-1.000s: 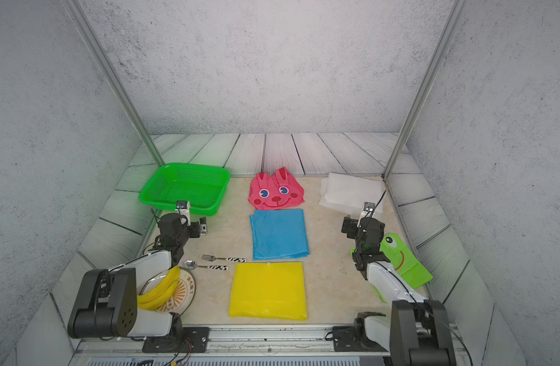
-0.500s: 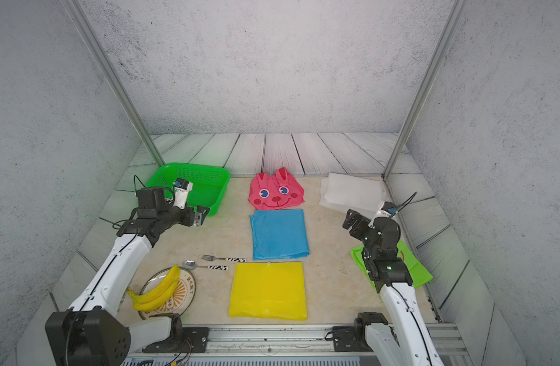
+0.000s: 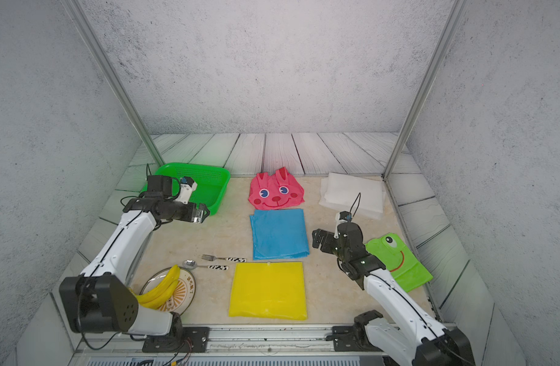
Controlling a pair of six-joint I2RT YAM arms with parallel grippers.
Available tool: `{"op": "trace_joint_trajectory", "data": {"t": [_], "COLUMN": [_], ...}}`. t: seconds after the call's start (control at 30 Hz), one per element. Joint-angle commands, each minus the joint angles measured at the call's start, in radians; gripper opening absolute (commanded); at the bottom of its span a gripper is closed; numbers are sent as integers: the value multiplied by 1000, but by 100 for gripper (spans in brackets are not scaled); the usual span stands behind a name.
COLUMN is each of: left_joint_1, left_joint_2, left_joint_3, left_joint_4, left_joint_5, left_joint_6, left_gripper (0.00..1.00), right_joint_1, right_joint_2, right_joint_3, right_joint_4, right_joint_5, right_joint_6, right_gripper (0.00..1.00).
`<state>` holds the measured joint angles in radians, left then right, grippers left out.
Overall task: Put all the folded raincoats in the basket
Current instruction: Pick up the raincoat from the center of the board.
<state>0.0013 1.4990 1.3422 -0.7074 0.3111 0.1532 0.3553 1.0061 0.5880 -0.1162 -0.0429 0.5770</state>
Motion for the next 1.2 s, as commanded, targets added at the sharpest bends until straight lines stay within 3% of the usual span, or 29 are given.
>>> {"op": "trace_joint_trajectory", "data": {"t": [0.0,0.23,0.5,0.77,0.9,1.17], "left_joint_1": [-19,-55,-62,-65,-70,-78], "left_joint_2": [90,166,213,316,374,414], "left_joint_3": [93,152,171,238,296,309], "left_joint_4": [-77,-114,-121,-164,-206,-179], "left_joint_5": [26,-5,-114,-125,-129,-138], "left_joint_6": [6,18,24,23,19,8], "left_gripper": [100,100,100,100,100,99], "right_joint_1": [18,24,24,26,26,38], "right_joint_2": [74,367,565,524,493,567], "right_joint_3": [75,282,421,258,223,122], "right_joint_4": [0,-92,-282,-189,-184,78], "right_joint_5": [-20,-207,-213,-269,-254,-339], "right_joint_6": [-42,-7,89,356,402,540], "right_gripper": [100,97,89,87,86,79]}}
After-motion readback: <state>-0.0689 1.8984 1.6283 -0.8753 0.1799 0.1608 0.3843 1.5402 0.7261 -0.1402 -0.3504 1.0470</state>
